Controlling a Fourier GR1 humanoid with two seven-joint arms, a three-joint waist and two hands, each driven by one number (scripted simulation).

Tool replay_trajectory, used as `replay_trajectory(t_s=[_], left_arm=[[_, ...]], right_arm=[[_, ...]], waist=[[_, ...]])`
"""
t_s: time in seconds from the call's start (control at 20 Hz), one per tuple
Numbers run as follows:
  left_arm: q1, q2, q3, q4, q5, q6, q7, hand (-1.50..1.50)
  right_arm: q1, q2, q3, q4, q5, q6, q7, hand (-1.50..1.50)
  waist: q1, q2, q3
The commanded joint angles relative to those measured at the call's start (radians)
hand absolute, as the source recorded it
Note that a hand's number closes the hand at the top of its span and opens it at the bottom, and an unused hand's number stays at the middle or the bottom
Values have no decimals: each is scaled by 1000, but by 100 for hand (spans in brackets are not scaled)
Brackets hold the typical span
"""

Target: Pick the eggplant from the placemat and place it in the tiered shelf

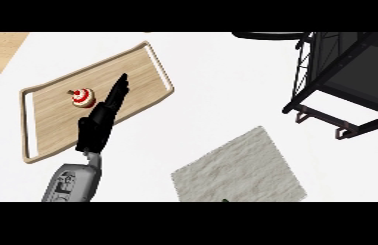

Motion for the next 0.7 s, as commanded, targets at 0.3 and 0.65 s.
replay_trajectory(t_s=[0.3, 0.65], left_arm=[[4, 2, 8, -29, 5, -5, 20, 0], [-13, -7, 3, 12, -4, -9, -21, 0]], right_arm=[[-105, -24, -58, 163, -51, 249, 41, -150], [-184, -65, -123, 235, -113, 340, 153, -150]], waist=[[4, 7, 5], [7, 11, 5]])
